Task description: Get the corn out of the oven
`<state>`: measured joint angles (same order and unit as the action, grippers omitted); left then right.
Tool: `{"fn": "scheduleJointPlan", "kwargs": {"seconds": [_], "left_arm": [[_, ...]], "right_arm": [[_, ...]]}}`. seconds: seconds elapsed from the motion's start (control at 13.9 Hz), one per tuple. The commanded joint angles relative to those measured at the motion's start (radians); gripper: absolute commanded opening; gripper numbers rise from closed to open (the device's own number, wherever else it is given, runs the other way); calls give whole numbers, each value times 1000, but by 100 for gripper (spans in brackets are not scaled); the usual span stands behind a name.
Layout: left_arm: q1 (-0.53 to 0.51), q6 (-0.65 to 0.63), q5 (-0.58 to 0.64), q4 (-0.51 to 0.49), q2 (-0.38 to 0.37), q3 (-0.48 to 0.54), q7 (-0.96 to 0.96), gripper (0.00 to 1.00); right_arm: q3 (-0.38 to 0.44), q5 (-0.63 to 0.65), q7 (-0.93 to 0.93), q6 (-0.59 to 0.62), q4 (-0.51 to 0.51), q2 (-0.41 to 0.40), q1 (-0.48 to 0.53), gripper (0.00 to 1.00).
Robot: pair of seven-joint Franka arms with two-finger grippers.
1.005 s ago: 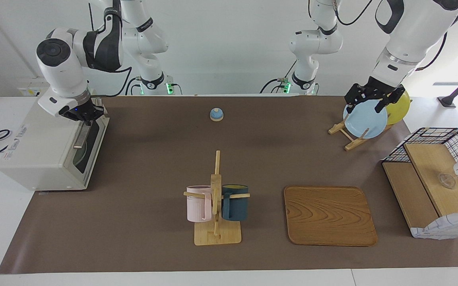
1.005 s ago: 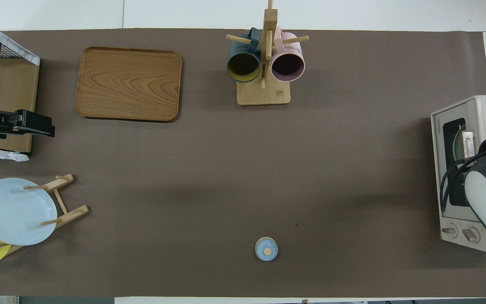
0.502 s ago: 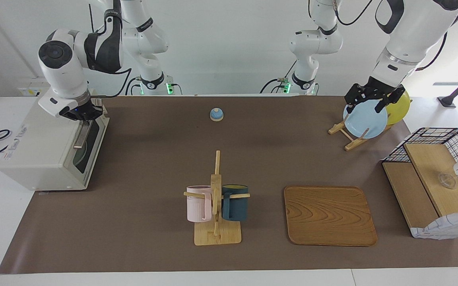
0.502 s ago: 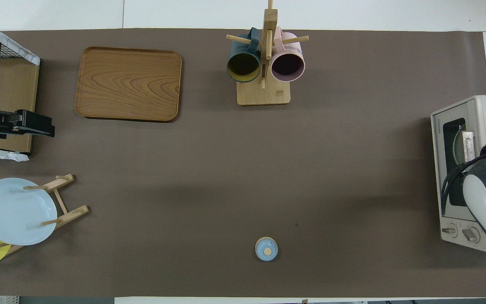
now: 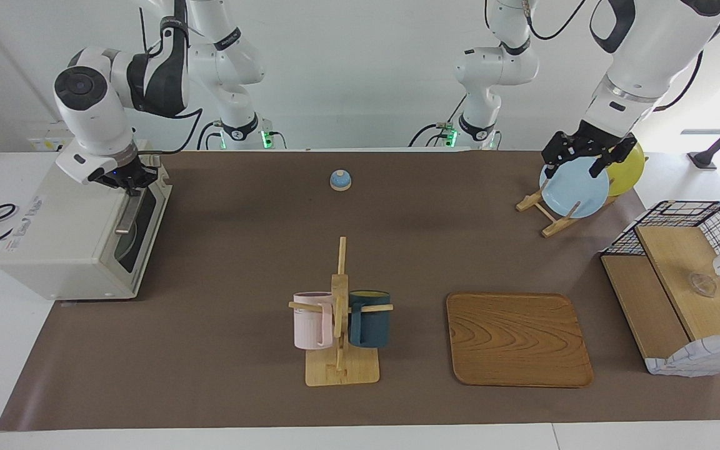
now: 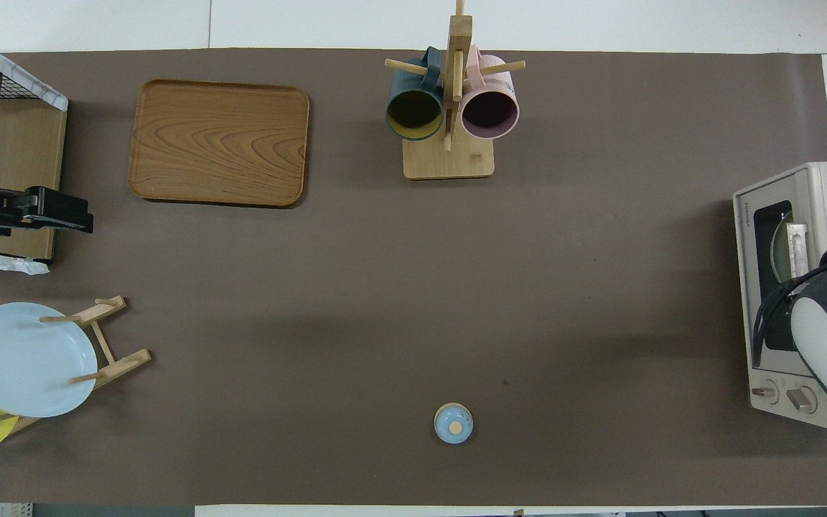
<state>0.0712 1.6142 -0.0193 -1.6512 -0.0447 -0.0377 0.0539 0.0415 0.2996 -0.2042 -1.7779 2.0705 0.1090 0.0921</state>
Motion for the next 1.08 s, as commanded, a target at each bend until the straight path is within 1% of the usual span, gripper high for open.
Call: {"fn": "scheduleJointPlan", "kwargs": {"seconds": [0.0,0.29,0.79,1.0], "left_arm": [[-10,0,21,-9,-15,-7,-3,100],[-10,0,21,-9,-15,-7,-3,100],[-10,0,21,-10,-15,-8,-3,100],[-10,-4,21,-10,-15,-8,-3,100]], "right_arm": [[-6,13,-23,-31,42,20,21,0],[-8,1,-15,-80,66,14,21,0],[-8,-39,-12,-92,68,1,9,0],[-8,-56,-14,-117,68,-5,9,0]]}}
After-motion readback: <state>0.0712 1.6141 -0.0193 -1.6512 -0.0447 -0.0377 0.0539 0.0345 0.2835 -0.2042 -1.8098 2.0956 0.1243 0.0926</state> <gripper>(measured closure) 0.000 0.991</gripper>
